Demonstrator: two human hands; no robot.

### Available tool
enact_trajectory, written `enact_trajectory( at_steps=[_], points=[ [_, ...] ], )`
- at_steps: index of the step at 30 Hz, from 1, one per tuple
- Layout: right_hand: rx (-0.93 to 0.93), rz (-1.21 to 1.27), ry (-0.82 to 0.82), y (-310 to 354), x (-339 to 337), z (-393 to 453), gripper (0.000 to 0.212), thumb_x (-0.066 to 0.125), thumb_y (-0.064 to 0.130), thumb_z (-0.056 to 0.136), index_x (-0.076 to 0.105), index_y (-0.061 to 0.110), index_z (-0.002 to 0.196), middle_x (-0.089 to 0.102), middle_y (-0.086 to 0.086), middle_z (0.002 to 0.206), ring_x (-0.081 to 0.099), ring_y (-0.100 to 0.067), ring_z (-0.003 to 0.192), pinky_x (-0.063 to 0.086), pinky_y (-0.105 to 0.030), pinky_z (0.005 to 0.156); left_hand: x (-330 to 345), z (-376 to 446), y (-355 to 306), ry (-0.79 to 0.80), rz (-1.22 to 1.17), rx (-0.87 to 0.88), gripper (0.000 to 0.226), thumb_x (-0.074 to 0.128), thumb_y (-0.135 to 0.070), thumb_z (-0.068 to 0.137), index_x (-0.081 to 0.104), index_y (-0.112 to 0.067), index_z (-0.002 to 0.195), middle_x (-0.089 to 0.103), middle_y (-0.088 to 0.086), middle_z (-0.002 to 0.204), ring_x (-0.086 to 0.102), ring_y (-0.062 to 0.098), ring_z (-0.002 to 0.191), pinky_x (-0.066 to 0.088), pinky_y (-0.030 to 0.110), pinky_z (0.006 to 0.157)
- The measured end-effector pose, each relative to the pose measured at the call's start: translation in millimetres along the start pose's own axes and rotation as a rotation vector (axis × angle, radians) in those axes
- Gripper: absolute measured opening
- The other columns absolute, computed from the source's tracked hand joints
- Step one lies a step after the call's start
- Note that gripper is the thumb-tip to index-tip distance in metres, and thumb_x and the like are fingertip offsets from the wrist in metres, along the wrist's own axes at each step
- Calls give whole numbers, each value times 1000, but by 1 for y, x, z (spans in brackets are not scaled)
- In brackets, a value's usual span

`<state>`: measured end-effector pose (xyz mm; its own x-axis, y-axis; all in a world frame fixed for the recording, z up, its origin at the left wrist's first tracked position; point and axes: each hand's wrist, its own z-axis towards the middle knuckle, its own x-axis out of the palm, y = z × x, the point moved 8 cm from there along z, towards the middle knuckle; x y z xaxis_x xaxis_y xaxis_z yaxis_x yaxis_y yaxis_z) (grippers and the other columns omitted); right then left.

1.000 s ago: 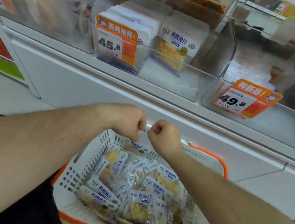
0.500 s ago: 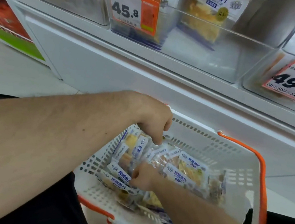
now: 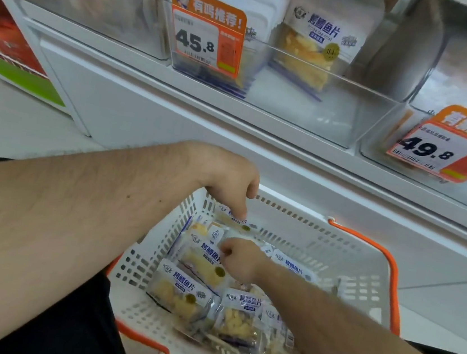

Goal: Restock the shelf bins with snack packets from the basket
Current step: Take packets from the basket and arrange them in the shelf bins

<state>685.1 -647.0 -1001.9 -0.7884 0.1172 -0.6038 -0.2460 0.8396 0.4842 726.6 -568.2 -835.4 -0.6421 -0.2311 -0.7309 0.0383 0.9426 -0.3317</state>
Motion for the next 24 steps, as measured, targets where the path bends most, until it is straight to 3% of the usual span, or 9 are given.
enact_trajectory(
  at_steps=[4, 8, 10, 13, 17, 21, 24],
  points=[
    [-9, 23, -133, -3, -72, -31, 23, 46, 12, 97, 50, 25, 78, 55, 1, 89, 52, -17, 81, 42, -27, 67, -9, -2, 9, -75, -49, -55, 66, 73, -38, 86, 44, -21, 143, 55, -2, 134, 59, 16, 109, 46, 23, 71],
    [-15, 139, -272, -7, -129, -66, 30, 49, 9, 97, 45, 22, 71, 48, 4, 71, 44, -9, 60, 36, -20, 54, -19, -4, 21, -159, -154, -119, 78, 74, -44, 84, 37, -17, 148, 49, 2, 144, 56, 22, 118, 49, 36, 98],
    [-15, 173, -308, -7, -149, -82, 30, 50, 8, 97, 43, 19, 70, 46, 5, 61, 40, -8, 52, 34, -20, 50, -21, -3, 26, -192, -270, -133, 80, 77, -43, 81, 40, -15, 145, 53, 4, 139, 57, 23, 117, 47, 40, 102],
    [-52, 227, -355, -3, -172, -99, 29, 51, 7, 96, 47, 19, 70, 48, 8, 58, 40, -9, 53, 33, -25, 54, -22, -2, 28, -207, -440, -117, 63, 81, -38, 79, 53, -14, 130, 65, 3, 121, 63, 21, 106, 48, 41, 100],
    [-105, 306, -429, 11, -196, -119, 20, 53, 3, 96, 60, 14, 80, 59, 7, 65, 49, -6, 57, 41, -25, 60, -25, -4, 17, -220, -682, 11, 9, 70, -18, 91, 65, -16, 98, 73, 1, 98, 64, 14, 80, 47, 32, 77],
    [-127, 350, -503, 25, -217, -137, 12, 58, 10, 97, 61, 13, 87, 72, -6, 85, 63, -11, 70, 51, -27, 67, -40, -9, 14, -346, -898, 103, 13, 67, -3, 90, 68, -15, 94, 69, -1, 89, 63, 17, 78, 53, 36, 83],
    [-159, 288, -625, 38, -237, -153, 11, 72, 17, 88, 62, 20, 92, 75, 2, 89, 70, -15, 80, 55, -32, 77, -55, -15, 18, -465, -996, 137, 13, 69, -1, 88, 69, -13, 94, 70, 2, 88, 63, 16, 78, 52, 34, 81]
  ],
)
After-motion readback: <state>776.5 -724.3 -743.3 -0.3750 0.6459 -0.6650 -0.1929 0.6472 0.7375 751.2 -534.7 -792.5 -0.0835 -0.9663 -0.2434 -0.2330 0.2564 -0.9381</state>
